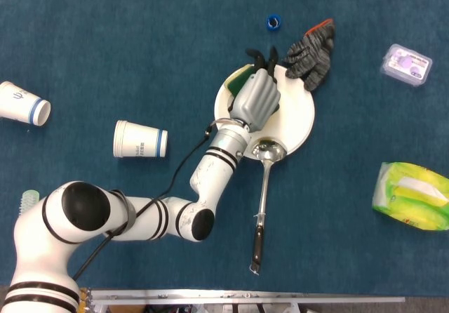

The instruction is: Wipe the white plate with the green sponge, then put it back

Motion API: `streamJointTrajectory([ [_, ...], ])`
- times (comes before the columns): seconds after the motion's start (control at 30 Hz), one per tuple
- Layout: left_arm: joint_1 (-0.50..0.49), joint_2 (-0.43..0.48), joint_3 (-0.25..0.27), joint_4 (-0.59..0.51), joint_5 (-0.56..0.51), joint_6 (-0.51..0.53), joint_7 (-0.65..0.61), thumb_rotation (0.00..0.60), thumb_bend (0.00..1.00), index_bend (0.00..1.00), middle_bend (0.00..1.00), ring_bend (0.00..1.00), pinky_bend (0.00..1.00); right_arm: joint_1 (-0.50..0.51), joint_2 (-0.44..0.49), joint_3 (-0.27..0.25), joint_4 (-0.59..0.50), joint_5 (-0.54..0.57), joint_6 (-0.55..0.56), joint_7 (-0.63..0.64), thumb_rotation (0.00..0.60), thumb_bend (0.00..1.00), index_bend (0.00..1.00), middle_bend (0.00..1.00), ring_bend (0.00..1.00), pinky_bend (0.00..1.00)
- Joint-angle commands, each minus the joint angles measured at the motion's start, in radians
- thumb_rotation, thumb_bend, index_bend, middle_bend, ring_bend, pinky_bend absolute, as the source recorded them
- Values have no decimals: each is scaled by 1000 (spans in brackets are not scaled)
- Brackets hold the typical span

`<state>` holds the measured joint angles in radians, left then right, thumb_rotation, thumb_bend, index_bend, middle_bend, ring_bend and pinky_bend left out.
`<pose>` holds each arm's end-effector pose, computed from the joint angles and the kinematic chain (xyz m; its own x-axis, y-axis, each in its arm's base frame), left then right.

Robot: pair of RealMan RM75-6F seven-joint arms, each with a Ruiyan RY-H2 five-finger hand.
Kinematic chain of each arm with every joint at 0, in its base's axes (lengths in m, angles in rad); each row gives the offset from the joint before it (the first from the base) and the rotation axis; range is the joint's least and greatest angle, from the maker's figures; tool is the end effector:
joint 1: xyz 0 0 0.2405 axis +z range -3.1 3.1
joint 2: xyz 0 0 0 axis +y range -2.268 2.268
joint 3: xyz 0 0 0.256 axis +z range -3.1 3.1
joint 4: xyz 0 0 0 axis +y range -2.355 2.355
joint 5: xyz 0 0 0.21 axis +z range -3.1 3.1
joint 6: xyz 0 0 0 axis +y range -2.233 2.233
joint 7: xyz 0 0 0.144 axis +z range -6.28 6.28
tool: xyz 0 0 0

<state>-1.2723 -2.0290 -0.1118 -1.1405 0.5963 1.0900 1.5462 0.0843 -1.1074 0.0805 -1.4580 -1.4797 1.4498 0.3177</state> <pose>-0.0073 0.3447 -0.1438 0.9640 -0.2364 0.1218 0.0027 -0.4491 -0.8935 -0.3436 -0.1895 0.1822 0.2456 0.0135 0.9693 -0.9691 0.0258 0.2452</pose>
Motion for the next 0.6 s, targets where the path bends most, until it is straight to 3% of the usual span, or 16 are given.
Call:
streamJointTrajectory([
  [0.03, 8, -5, 1, 27, 7, -7, -4, 600, 253, 440, 244, 45, 238, -1, 0, 1, 0, 1, 1, 1, 600, 317, 167, 242, 125, 261],
  [0.6, 57, 32, -7, 53, 39, 7, -6, 600, 253, 442, 245, 45, 238, -6, 5, -2, -10, -9, 13, -3, 600, 317, 167, 242, 125, 261],
])
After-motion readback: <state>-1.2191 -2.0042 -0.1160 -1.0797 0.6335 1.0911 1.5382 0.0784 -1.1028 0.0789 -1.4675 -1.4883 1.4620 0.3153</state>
